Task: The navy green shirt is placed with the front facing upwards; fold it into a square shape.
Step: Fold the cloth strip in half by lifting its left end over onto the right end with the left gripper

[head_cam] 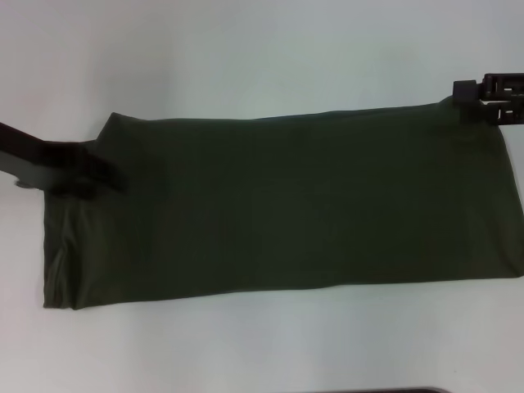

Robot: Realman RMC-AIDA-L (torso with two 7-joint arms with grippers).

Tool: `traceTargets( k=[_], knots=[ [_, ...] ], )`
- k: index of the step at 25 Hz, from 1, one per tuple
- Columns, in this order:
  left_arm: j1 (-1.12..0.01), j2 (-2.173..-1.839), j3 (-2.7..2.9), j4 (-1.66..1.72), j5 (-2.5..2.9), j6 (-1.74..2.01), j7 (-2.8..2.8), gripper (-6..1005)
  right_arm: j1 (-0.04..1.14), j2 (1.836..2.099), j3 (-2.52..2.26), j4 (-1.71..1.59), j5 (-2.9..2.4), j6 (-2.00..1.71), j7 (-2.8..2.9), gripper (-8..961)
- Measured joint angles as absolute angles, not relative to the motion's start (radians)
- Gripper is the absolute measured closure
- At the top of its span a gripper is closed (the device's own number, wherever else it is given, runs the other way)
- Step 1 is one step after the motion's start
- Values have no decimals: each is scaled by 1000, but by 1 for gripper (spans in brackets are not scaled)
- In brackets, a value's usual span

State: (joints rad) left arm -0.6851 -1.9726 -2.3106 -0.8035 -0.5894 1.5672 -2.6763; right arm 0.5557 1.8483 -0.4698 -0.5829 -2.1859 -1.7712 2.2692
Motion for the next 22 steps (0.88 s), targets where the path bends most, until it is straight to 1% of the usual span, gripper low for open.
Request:
traceTargets(
  k=[4,7,10,11,13,16,19,22],
  knots=[
    [-672,-1951,-2314,-843,-589,1593,-2700,356,556,1848,-470,-583,-2186,-1770,2273,146],
    [-670,-1950,-2350,-853,-604,1633,-2686,356,554,1847,-470,-583,-2187,-1770,2279,146],
    [-670,-1957,-2365,-855,-608,1652,-2671,355,554,1847,-469,-583,-2187,-1770,2280,146],
    [-671,-1973,-2363,-854,-601,1658,-2667,355,554,1847,-469,-583,-2187,-1769,2280,146],
    [-670,-1991,-2354,-852,-589,1653,-2666,355,554,1847,-470,-583,-2187,-1767,2280,146],
    [-670,-2006,-2343,-851,-564,1640,-2670,356,554,1845,-470,-583,-2187,-1764,2280,146],
    [-671,-2016,-2338,-852,-530,1618,-2680,356,554,1844,-470,-583,-2188,-1764,2281,146],
    [-672,-2016,-2339,-850,-510,1597,-2690,356,551,1844,-470,-583,-2189,-1764,2281,146]
  ],
)
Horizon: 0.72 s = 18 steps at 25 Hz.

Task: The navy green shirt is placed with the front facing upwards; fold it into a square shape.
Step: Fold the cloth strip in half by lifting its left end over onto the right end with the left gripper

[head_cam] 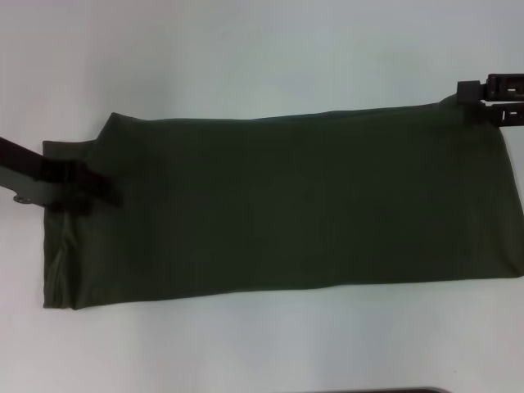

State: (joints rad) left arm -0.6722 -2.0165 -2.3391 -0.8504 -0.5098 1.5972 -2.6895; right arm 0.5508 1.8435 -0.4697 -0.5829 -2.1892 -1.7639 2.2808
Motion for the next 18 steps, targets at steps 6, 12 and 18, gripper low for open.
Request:
traceTargets(
  k=[6,12,18],
  knots=[
    [-674,-1999,-2349,-866,-496,1596,-2699,355,547,1843,-469,-583,-2191,-1762,2281,146],
    [-678,-1981,-2442,-937,-550,1722,-2665,355,548,1835,-472,-583,-2193,-1769,2283,146],
    [-671,-1959,-2516,-950,-574,1772,-2653,356,558,1843,-561,-583,-2204,-1758,2311,146]
  ],
)
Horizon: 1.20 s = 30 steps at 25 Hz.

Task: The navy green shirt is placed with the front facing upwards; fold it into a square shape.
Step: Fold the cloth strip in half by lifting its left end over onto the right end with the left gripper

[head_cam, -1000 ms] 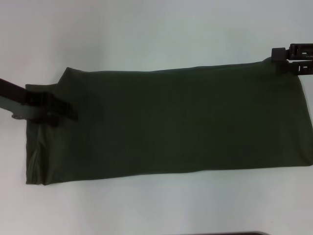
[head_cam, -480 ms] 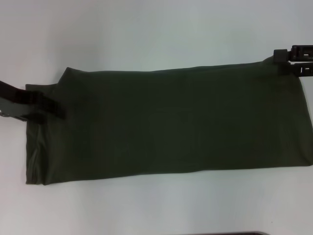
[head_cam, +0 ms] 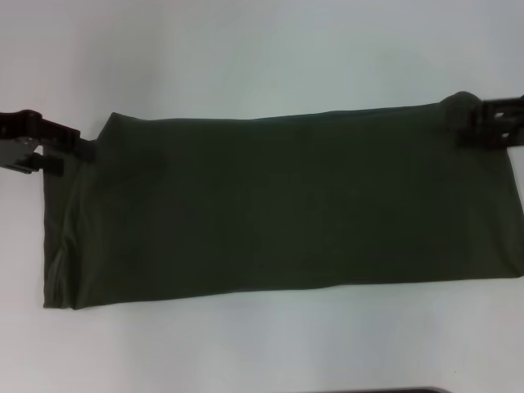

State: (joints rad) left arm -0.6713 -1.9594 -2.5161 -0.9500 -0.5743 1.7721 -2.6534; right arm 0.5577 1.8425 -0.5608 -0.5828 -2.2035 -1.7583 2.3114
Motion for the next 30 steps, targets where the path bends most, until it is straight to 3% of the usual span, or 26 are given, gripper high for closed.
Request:
traceTargets(
  k=[7,15,26,30],
  knots=[
    [-668,-1967,-2526,-950,-576,1763,-2643,356,591,1870,-587,-583,-2245,-1627,2344,147],
    [-668,-1968,-2523,-945,-577,1750,-2642,355,591,1870,-595,-574,-2259,-1451,2349,146],
    [-667,-1968,-2522,-942,-577,1732,-2642,355,599,1924,-597,-571,-2344,-1292,2358,147],
    [-667,-1968,-2522,-941,-577,1732,-2641,355,601,1919,-589,-586,-2343,-1315,2373,147]
  ],
)
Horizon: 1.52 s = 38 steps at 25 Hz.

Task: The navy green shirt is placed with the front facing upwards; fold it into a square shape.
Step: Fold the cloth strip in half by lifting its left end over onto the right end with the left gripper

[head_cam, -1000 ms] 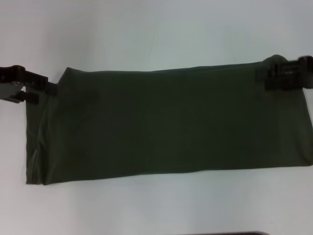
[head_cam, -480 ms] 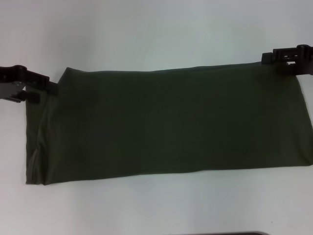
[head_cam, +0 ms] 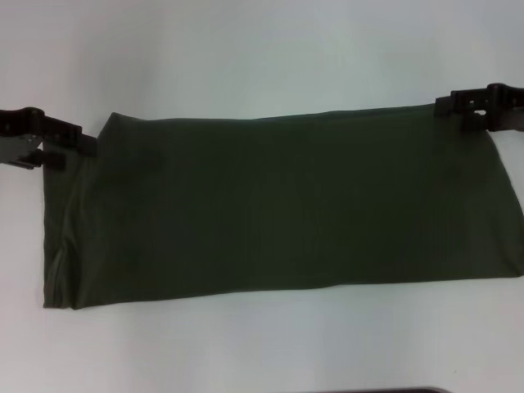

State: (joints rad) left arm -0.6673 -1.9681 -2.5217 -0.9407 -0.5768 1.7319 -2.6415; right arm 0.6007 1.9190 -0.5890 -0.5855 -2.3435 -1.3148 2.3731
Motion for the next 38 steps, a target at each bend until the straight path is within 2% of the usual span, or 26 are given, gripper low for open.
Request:
traceTargets(
  k=[6,9,14,17,29,38],
  knots=[
    [-666,-1966,-2522,-940,-577,1738,-2641,356,603,1865,-553,-597,-2270,-1520,2375,146],
    [-666,-1957,-2521,-938,-570,1742,-2641,356,589,1848,-540,-616,-2261,-1617,2370,146],
    [-674,-1924,-2519,-879,-553,1741,-2649,356,549,1847,-528,-636,-2261,-1657,2363,147],
    [-676,-1918,-2518,-862,-512,1732,-2658,356,541,1852,-521,-636,-2261,-1652,2360,147],
    [-675,-1963,-2486,-858,-393,1678,-2678,355,558,1863,-519,-635,-2261,-1652,2349,147],
    [-679,-1972,-2447,-857,-393,1630,-2667,356,559,1864,-518,-630,-2260,-1650,2348,147]
  ],
)
